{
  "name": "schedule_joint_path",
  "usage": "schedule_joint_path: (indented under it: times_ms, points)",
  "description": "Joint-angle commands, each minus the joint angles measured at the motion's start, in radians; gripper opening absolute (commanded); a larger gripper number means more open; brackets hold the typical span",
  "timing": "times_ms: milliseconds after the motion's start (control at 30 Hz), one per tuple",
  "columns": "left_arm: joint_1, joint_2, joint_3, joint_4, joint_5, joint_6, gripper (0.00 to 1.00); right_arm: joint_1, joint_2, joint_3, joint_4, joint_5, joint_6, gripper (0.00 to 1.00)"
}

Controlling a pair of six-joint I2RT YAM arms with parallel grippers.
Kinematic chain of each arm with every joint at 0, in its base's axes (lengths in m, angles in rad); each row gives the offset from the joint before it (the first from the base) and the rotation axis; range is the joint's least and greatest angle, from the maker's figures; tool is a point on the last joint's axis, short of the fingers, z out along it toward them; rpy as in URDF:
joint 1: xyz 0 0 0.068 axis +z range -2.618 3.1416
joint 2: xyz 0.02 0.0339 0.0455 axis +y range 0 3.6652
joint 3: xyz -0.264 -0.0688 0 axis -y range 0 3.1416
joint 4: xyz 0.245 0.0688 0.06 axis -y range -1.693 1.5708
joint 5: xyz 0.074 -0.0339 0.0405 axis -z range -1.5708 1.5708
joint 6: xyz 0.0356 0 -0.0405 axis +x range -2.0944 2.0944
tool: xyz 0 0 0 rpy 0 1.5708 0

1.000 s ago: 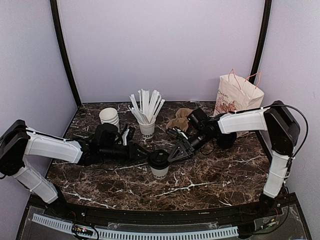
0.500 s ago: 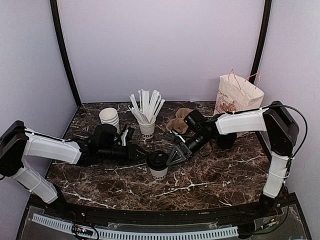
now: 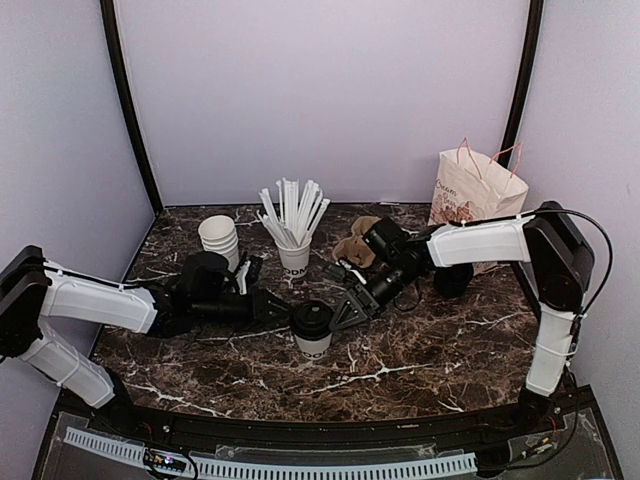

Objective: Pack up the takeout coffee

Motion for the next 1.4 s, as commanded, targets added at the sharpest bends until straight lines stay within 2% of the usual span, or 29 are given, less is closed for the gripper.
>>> schedule_joint_path:
  times_ms: [0,267,567,700,833,967,1133,1233,1367]
  points:
    - [-0.022,-0.011,-0.078,-0.073,-0.007,-0.011,0.22,0.005,0.077,0.000,-0.019,0.312,-0.030,0.58]
    - [-0.022,0.071,-0.202,-0.025,-0.036,-0.051,0.20,0.005,0.189,0.022,-0.081,0.486,-0.047,0.59]
    - [-0.022,0.117,-0.204,-0.020,-0.057,-0.050,0.19,0.004,0.259,0.064,-0.128,0.576,-0.066,0.56]
    - [-0.022,0.115,-0.192,-0.004,-0.042,-0.038,0.19,-0.001,0.235,0.092,-0.138,0.508,-0.123,0.55]
    - [-0.022,0.043,-0.170,-0.022,-0.069,0.007,0.20,-0.013,0.163,0.155,-0.154,0.402,-0.187,0.54]
    - [-0.022,-0.078,-0.130,-0.088,-0.093,0.053,0.30,-0.019,0.120,0.233,-0.187,0.360,-0.215,0.55]
    - [-0.042,-0.236,-0.061,-0.187,-0.108,0.044,0.47,-0.019,0.115,0.326,-0.239,0.313,-0.231,0.56]
    - [-0.057,-0.295,-0.040,-0.225,-0.137,0.042,0.53,-0.020,0.128,0.360,-0.258,0.301,-0.237,0.56]
    - [-0.057,-0.328,-0.024,-0.267,-0.166,0.064,0.57,-0.020,0.127,0.375,-0.268,0.283,-0.239,0.56]
